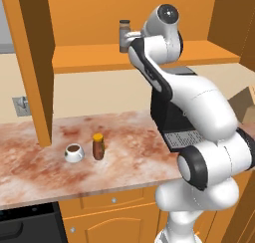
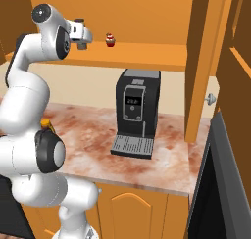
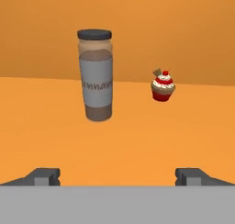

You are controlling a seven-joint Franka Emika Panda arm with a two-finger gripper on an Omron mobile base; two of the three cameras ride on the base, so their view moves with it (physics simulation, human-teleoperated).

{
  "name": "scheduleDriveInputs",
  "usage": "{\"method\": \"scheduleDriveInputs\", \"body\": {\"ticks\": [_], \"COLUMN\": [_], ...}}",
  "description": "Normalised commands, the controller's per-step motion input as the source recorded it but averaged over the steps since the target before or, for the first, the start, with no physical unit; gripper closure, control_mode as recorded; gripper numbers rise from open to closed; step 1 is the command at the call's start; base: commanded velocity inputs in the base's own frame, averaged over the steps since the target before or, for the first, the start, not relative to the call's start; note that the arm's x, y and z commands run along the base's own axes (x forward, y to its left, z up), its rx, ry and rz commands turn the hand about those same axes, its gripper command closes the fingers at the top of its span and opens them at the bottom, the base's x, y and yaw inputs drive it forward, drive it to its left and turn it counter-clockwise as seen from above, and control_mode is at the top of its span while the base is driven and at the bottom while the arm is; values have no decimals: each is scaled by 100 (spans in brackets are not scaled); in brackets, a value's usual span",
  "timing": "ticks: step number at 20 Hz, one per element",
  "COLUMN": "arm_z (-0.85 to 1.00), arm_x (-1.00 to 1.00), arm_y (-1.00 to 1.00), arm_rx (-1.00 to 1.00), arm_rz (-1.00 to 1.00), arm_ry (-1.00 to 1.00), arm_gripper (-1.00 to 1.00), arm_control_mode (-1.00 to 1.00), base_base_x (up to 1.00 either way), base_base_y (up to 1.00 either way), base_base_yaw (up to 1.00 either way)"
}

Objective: Pick the cinnamon and honey bottle from the cabinet and place them next to the mug.

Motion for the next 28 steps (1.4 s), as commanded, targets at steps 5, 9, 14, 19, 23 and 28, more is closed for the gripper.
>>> {"method": "scheduleDriveInputs", "body": {"ticks": [5, 9, 14, 19, 23, 28], "arm_z": [-1, -3, 0, 0, 0, 0], "arm_x": [14, 18, 8, 0, 9, 36], "arm_y": [12, 12, 3, 0, 0, 0], "arm_rx": [0, 0, 4, 11, 10, 0], "arm_rz": [0, 0, 0, 0, 0, 0], "arm_ry": [-9, -7, -1, 0, 2, 5], "arm_gripper": [-100, -100, -100, -100, -100, -100], "arm_control_mode": [-100, -100, -100, -100, -100, -100], "base_base_x": [0, 0, 0, 0, 0, 0], "base_base_y": [0, 0, 0, 0, 0, 0], "base_base_yaw": [0, 0, 0, 0, 0, 0]}}
